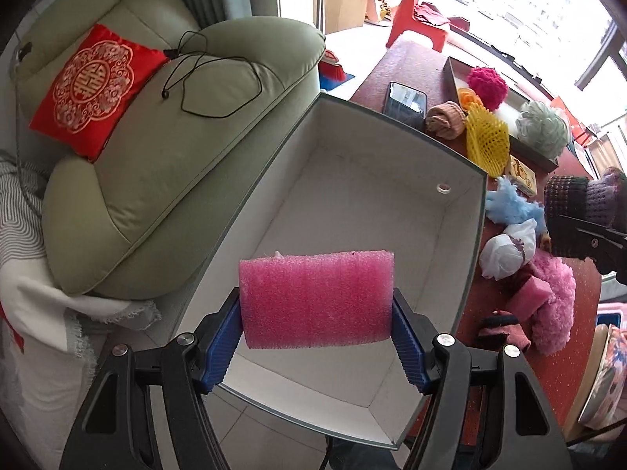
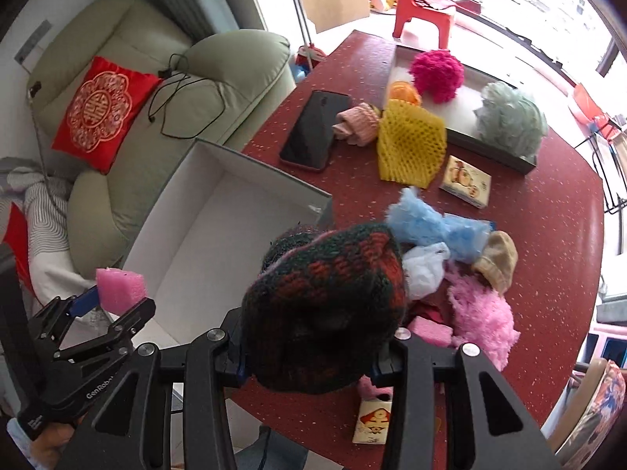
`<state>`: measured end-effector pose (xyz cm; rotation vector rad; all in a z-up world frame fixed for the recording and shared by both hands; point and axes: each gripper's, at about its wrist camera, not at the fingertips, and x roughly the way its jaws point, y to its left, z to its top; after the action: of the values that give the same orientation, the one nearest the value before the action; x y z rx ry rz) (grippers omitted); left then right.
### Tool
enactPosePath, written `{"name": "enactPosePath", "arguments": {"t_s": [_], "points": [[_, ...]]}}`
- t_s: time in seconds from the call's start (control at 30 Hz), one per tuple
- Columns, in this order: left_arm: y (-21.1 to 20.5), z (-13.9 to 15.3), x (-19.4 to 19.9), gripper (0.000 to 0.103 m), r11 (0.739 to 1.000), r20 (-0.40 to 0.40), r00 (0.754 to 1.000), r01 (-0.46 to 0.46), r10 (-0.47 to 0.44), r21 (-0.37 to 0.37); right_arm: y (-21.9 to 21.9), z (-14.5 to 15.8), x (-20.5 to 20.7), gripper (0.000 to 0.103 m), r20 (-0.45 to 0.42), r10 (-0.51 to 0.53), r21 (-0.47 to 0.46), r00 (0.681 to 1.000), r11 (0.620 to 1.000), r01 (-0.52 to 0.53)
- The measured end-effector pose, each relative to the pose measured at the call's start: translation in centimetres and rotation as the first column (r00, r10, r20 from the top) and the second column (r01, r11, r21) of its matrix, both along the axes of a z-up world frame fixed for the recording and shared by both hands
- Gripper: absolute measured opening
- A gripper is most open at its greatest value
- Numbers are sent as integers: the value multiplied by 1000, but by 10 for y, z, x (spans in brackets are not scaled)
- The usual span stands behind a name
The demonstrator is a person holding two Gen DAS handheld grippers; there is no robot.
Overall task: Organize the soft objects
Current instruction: 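Lift the pink sponge with the left gripper while the right carries the knitted hat toward the box, then open both grippers to drop the sponge and hat into the box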
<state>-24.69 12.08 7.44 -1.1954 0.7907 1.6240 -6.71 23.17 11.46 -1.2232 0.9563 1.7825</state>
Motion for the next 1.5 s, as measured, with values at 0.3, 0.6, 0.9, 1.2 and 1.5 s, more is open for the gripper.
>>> {"name": "enactPosePath", "arguments": {"t_s": [0.3, 0.6, 0.9, 1.2, 1.5], "points": [[-2, -29, -22, 71, 996, 52, 996, -71, 73, -49, -1, -24, -55, 46, 35, 104, -61, 994, 993, -102], [7, -47, -28, 71, 993, 80, 992, -88, 94, -74, 4, -41, -76, 46, 79, 133, -98, 988, 987, -125], [11, -59, -30, 71, 992, 106, 990, -78, 88, -96, 6, -52, -85, 46, 108, 143, -129, 984, 983, -129], [11, -65, -30, 71, 992, 120, 989, -67, 80, -109, 7, -60, -90, 46, 121, 151, -142, 981, 981, -133], [13, -71, -27, 71, 991, 134, 989, -48, 65, -127, 6, -68, -94, 46, 127, 159, -156, 979, 978, -138]]}}
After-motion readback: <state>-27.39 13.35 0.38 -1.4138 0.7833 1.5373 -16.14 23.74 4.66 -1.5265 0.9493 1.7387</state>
